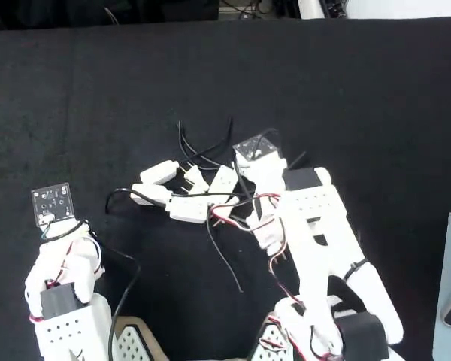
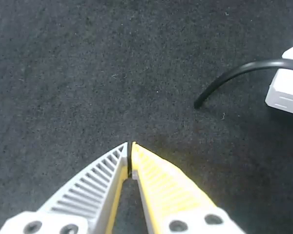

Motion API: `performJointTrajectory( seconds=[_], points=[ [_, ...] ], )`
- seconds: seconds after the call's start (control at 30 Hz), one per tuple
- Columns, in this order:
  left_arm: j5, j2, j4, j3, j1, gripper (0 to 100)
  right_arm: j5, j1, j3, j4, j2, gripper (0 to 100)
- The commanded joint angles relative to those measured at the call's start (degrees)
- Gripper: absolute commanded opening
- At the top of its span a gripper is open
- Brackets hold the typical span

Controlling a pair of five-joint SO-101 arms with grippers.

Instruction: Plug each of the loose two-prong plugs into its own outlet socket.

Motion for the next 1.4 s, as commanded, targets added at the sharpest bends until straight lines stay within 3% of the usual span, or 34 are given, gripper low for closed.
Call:
performJointTrajectory(
  seconds=[0.0, 0.1, 0.27, 0.67, 0.9, 1.37],
  points=[
    [0.18, -0.26, -0.88, 1.10, -0.40, 3, -0.09, -3.43, 0.57, 3.69, -6.29, 13.2],
    [0.18, -0.26, -0.88, 1.10, -0.40, 3, -0.09, -5.98, 5.23, 1.23, -12.35, 13.2],
    [0.18, -0.26, -0.88, 1.10, -0.66, 3, 0.26, -2.11, 9.89, -4.75, -16.92, 13.5],
    [0.26, -0.26, -0.79, 1.10, -0.66, 3, 0.35, 4.66, 7.08, -10.37, -3.21, 13.6],
    [0.26, -0.26, -0.79, 1.10, -0.66, 3, 0.26, 4.40, 6.02, -11.69, 4.18, 13.5],
    [0.26, -0.26, -0.79, 1.10, -0.66, 3, -0.18, 2.73, 6.37, -11.52, 5.05, 13.0]
  ],
)
